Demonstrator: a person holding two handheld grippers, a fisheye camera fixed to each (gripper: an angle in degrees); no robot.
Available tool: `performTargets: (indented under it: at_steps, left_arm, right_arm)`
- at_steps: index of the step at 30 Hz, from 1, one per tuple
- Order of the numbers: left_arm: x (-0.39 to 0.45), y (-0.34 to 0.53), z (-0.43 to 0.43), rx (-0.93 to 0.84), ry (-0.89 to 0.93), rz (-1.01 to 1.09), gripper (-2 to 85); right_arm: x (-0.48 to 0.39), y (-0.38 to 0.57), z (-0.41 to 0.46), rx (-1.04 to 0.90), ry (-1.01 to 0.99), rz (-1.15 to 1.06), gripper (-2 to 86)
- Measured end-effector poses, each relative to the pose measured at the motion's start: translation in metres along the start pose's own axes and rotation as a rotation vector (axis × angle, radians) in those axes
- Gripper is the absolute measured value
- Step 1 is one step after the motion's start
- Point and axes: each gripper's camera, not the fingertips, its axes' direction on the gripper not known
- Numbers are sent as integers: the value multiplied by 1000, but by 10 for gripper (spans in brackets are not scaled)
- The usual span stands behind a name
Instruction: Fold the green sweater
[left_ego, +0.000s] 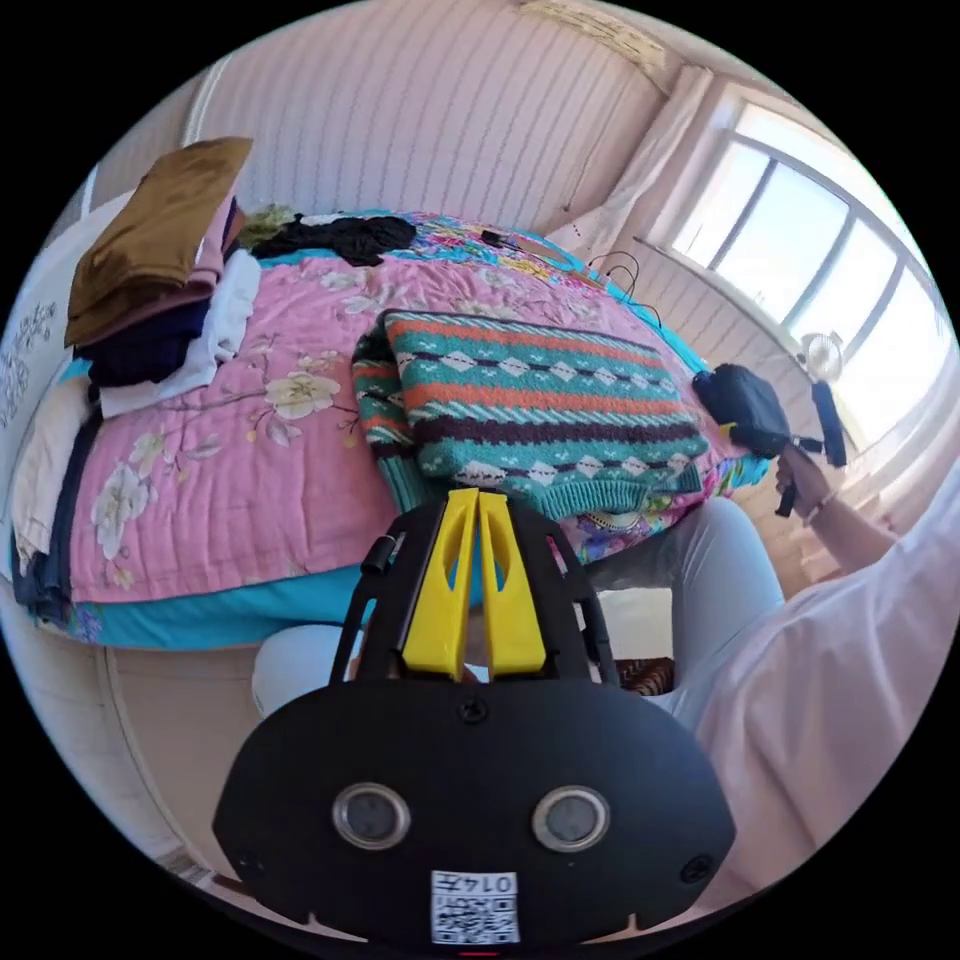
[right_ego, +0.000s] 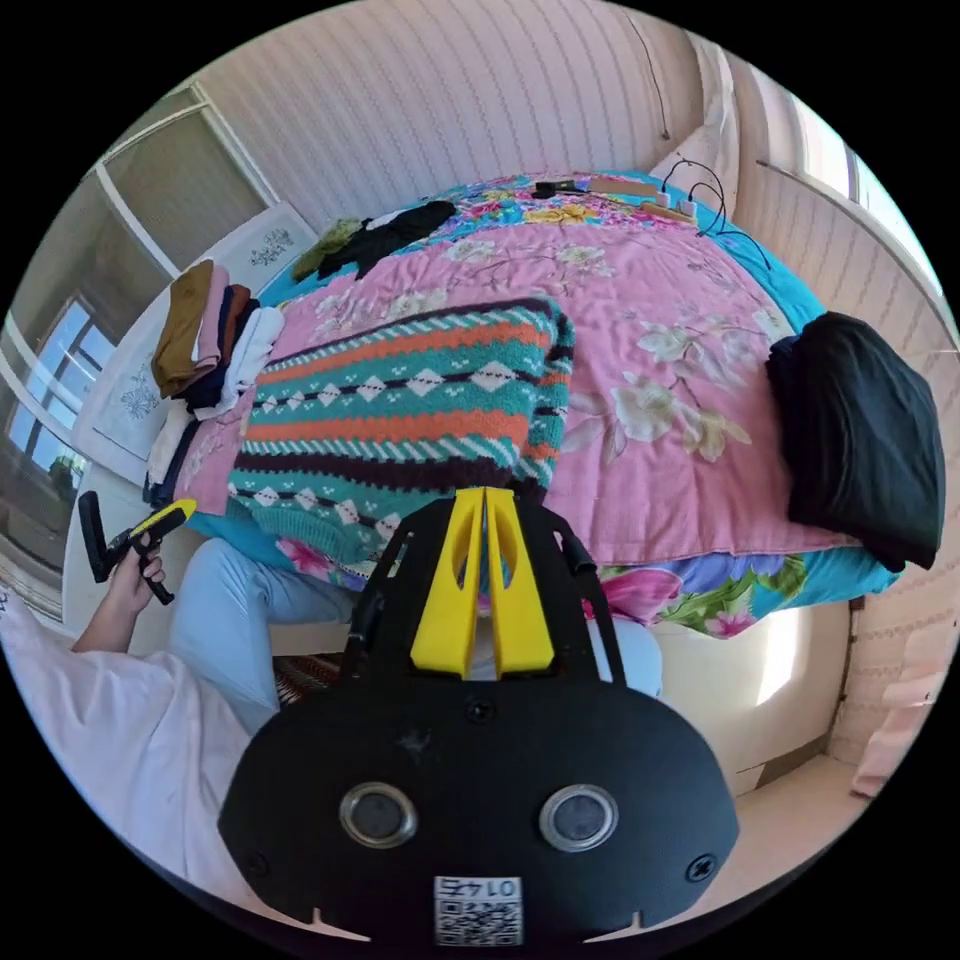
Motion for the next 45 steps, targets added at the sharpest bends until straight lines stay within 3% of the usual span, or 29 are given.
performTargets:
  at_steps: [2, 8, 13, 17, 19, 26, 34, 37, 41, 45]
  left_arm:
    - [42, -5, 9, -14, -25, 119, -10]
    - [163, -37, 74, -137, 148, 340, -10]
    - [230, -66, 96, -102, -46, 537, -10]
    - [236, -91, 112, -85, -74, 511, -10]
    - [233, -98, 142, -181, -45, 477, -10]
    - [238, -96, 158, -167, 10, 446, -10]
    - [254, -108, 124, -120, -12, 440, -10]
    - [250, -137, 119, -65, -31, 371, -10]
    - [248, -150, 169, -239, -2, 404, -10]
    - [254, -138, 168, -171, -31, 478, -10]
  right_arm:
    - [-56, -13, 7, -18, 91, -174, 1]
    - [-195, -78, 74, -235, 95, -551, -4]
    - [-274, -143, 110, -248, 193, -712, -4]
    - [-310, -196, 157, -346, 235, -734, -5]
    - [-318, -206, 193, -467, 248, -734, -6]
    - [-352, -202, 233, -379, 396, -765, -10]
    - [-341, -261, 200, -510, 135, -684, -9]
    - [-341, -281, 179, -404, 138, -694, -9]
    - [-335, -290, 224, -524, 177, -670, -8]
    - [-318, -304, 257, -574, 171, -548, -9]
